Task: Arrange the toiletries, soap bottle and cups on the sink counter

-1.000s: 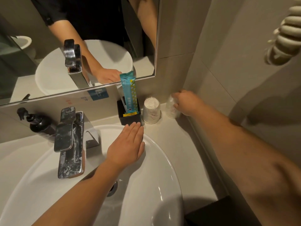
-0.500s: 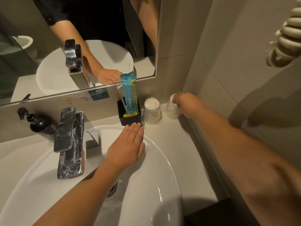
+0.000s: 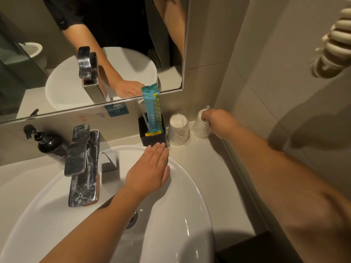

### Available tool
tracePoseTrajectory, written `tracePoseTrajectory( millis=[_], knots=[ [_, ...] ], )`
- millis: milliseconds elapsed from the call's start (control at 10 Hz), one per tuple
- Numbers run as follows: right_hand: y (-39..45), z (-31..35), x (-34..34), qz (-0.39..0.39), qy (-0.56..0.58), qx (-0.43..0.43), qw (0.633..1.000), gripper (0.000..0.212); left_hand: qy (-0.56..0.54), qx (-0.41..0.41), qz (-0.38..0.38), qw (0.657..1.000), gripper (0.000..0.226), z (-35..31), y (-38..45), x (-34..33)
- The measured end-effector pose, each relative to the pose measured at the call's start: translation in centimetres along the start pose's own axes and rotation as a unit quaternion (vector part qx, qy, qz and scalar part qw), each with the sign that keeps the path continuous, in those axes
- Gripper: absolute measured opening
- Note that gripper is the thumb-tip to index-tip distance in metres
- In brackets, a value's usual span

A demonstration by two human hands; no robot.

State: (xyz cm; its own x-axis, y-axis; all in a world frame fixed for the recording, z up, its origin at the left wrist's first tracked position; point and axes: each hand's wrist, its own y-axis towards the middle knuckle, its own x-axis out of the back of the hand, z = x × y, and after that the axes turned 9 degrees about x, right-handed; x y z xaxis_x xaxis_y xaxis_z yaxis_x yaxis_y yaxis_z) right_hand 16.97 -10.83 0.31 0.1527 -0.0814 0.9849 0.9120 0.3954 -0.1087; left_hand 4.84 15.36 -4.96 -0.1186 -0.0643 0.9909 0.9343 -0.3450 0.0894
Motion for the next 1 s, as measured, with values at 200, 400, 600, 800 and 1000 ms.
tracePoseTrajectory(
  millis=[200, 400, 600, 800, 1000],
  knots=[
    [-0.4, 0.1, 0.1, -0.039, -0.019, 0.019, 0.999, 0.032, 0.004, 0.005, -0.005, 1.000, 0.055, 0.0, 0.0, 0.0],
    [-0.2, -0.4, -0.5, -0.060, 0.007, 0.014, 0.998, 0.046, 0.003, 0.003, -0.010, 1.000, 0.054, 0.0, 0.0, 0.0],
    [-0.3, -0.8, -1.2, -0.064, 0.024, 0.021, 0.997, 0.053, -0.017, 0.003, -0.003, 1.000, 0.055, 0.0, 0.0, 0.0],
    [-2.8, 0.5, -0.4, -0.110, 0.031, 0.014, 0.993, 0.056, -0.025, 0.002, 0.009, 1.000, 0.055, 0.0, 0.0, 0.6],
    [-7.1, 3.5, -1.1, -0.175, 0.029, -0.021, 0.984, 0.047, -0.093, 0.036, 0.042, 0.994, 0.065, -0.3, -0.1, 2.5]
  ],
)
